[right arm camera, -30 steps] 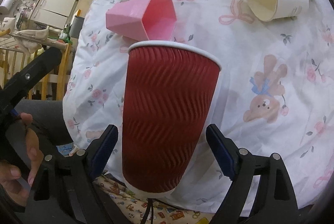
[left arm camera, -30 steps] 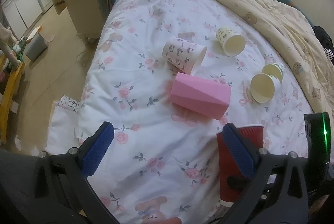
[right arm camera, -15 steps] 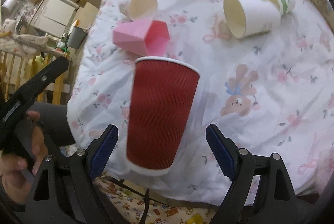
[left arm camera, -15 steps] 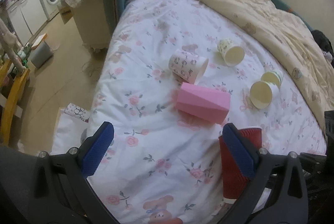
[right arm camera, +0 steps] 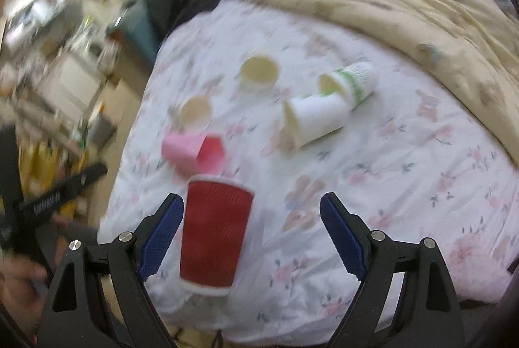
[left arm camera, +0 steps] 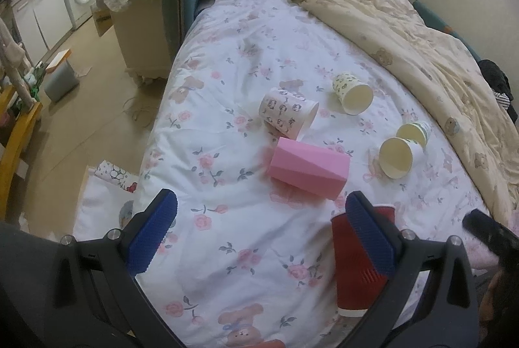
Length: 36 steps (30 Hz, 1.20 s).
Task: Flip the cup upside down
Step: 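Close the left tool on the red cup while the right tool releases it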
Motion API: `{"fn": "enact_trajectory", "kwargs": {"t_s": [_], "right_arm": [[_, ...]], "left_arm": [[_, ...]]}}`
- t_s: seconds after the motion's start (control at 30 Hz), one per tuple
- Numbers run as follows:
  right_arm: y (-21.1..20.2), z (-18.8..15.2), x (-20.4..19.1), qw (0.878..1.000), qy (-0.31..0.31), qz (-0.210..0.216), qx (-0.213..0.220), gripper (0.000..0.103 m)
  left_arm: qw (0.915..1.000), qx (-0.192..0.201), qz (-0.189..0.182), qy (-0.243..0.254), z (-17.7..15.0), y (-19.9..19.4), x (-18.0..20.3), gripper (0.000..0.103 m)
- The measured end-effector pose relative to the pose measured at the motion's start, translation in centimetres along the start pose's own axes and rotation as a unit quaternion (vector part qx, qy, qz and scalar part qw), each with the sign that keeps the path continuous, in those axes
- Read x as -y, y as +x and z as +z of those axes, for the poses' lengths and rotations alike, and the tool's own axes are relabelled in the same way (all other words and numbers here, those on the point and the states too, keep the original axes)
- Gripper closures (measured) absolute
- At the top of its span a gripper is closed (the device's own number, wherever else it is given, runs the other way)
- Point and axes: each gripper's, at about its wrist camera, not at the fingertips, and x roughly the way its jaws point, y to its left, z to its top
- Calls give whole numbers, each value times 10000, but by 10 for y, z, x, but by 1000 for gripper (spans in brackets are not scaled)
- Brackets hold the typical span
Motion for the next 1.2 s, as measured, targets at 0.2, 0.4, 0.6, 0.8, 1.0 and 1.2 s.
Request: {"fn": "enact_trajectory", "kwargs": {"t_s": [0.2,0.4,0.6,0.8,1.0,1.2], "right_arm": [[8,5,17,9988,142,-467,91,14],[-4,2,17,9983,190,-473,268,14],[-12,4,12,9976,132,-516,433,14],[-16,3,22,9963,289,-672,450,14],[-21,3,41,9958,606,-548,402,14],[-28,4,53,9944,893,-319,472,14]], "left_arm": [[10000,-52,18,68,-2,3,5,1],[9997,-218,-78,67,-7,7,7,1],[9991,-342,85,255,-8,3,23,1],[9957,-866,-3,330,-19,10,52,1],[9891,-1323,-96,644,-43,28,90,1],[9803,-1707,-63,993,-71,49,120,1]]}}
